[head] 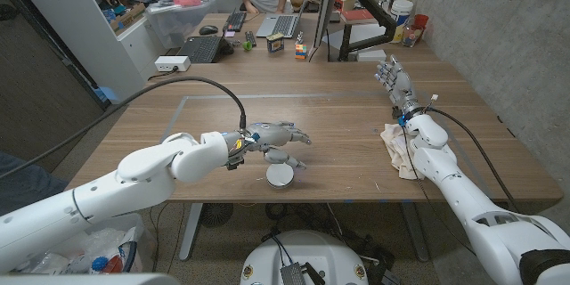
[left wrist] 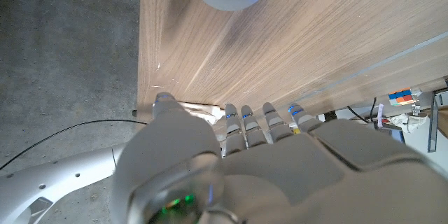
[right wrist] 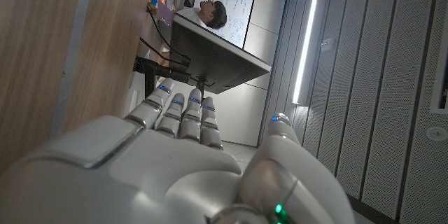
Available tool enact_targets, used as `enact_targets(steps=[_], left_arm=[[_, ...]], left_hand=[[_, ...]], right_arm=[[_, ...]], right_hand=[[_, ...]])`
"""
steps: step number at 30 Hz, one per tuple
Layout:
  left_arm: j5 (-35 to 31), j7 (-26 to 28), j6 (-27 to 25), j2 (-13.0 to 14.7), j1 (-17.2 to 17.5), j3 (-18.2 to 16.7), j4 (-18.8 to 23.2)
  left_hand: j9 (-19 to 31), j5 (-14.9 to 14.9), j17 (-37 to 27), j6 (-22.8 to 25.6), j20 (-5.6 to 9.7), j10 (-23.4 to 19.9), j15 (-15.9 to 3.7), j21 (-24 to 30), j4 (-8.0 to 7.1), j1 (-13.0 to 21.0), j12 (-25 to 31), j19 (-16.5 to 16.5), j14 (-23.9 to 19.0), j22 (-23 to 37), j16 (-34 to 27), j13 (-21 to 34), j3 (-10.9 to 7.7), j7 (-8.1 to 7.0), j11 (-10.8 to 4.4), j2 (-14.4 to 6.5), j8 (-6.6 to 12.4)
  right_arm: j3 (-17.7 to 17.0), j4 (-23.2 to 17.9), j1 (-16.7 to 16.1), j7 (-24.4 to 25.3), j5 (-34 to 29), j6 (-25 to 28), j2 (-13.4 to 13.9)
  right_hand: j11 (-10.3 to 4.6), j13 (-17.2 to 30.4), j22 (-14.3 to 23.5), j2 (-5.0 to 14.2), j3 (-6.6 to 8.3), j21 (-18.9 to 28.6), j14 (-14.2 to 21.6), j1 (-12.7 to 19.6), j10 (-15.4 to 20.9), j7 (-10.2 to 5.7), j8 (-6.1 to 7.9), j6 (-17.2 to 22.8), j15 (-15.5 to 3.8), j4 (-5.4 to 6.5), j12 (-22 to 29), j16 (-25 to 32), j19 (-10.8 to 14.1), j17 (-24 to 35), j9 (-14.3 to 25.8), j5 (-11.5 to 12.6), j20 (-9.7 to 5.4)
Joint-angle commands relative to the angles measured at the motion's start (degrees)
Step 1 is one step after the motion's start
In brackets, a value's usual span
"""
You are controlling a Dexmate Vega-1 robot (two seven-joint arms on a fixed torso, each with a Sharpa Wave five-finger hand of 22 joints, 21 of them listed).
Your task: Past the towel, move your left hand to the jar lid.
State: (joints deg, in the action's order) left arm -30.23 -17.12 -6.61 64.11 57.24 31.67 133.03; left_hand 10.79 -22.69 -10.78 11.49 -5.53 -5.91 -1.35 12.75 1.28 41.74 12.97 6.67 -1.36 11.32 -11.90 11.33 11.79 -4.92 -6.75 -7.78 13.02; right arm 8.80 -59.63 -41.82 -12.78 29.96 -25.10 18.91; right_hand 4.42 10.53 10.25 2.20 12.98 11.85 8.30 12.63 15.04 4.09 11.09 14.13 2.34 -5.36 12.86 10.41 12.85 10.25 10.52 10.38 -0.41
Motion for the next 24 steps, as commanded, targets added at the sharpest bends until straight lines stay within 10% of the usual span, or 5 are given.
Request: enact_targets(steps=[1,24], left_arm=[[-0.9,-3.7,-1.4,0.0,-0.5,1.0,1.0],[-2.3,-5.1,-0.7,0.9,0.1,1.9,1.1]], left_hand=[[0.3,-0.3,-0.4,0.4,-0.12,-0.6,0.10,0.5,0.02,0.6,0.3,-0.4,-0.7,0.3,-0.4,0.2,0.41,-0.20,-0.10,0.2,0.37],[0.3,-0.6,-0.4,2.1,-0.26,-2.4,-0.11,0.8,-0.08,0.8,0.6,-1.0,-2.8,0.3,-0.8,0.2,0.62,-0.66,-0.55,0.1,0.71]], right_arm=[[-0.3,0.3,0.0,-0.6,0.2,-0.4,0.0],[0.0,-1.9,-1.0,0.2,-0.3,1.1,0.8]], right_hand=[[-0.15,0.1,0.3,0.54,-0.24,-0.1,0.7,0.3,0.5,-0.16,0.12,0.3,0.04,-0.01,-0.3,0.2,0.3,0.1,0.3,0.3,0.04],[-0.11,0.1,0.3,0.62,-0.29,-0.1,0.8,0.3,0.5,-0.18,0.12,0.4,-0.03,-0.02,-0.3,0.2,0.3,0.1,0.3,0.3,0.11]])
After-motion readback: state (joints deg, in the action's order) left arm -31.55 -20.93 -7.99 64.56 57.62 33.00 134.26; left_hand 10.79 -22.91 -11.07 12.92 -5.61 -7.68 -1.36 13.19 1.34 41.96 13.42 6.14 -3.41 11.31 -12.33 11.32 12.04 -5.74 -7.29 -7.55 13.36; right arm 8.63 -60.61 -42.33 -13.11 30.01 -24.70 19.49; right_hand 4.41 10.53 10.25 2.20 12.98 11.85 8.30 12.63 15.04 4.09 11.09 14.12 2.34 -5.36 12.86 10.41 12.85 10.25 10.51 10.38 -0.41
